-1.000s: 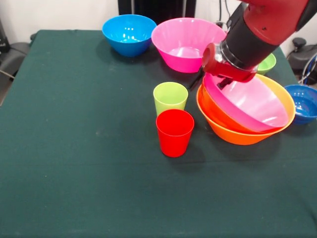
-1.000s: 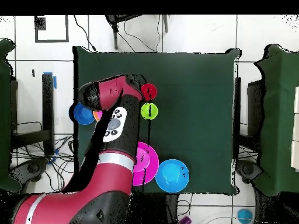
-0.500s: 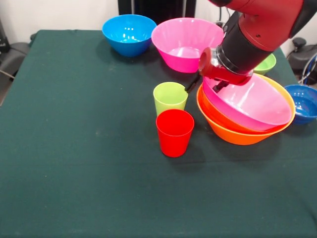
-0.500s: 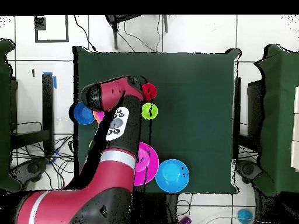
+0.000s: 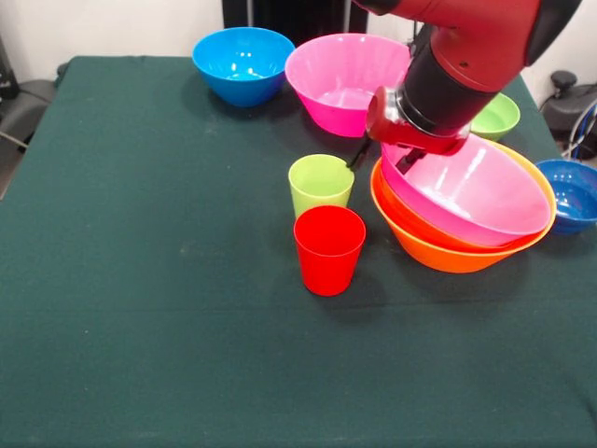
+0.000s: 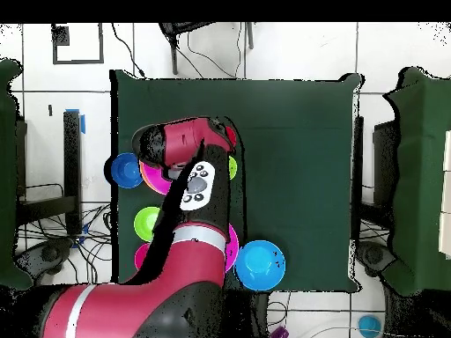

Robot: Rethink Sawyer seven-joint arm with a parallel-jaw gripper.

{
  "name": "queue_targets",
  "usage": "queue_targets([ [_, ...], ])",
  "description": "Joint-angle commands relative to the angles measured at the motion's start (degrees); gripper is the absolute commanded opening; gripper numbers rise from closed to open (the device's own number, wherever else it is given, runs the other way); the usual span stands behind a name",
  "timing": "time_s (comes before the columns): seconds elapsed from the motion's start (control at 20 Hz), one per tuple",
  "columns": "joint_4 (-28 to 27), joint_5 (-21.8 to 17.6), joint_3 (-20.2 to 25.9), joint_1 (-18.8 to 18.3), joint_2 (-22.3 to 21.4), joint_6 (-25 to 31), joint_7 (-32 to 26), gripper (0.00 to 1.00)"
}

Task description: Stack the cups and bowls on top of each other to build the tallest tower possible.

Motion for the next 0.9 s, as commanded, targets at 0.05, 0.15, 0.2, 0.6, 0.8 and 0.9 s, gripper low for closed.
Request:
queue_targets([
  [0.05,6.6,-2.3,10.2,-2.2,0.4,-1.4,-11.0,1.0],
  [0.15,6.8,-2.8,10.7,-2.3,0.4,-1.9,-10.6,1.0],
  [0.2,6.8,-3.0,10.9,-2.4,0.5,-1.9,-10.4,1.0],
  [0.6,7.0,-4.3,11.8,-3.0,0.9,-3.6,-10.0,1.0],
  [0.8,6.8,-4.8,12.1,-3.2,1.3,-3.7,-9.7,1.0],
  [0.9,6.7,-4.7,12.3,-3.4,1.2,-3.2,-9.8,1.0],
])
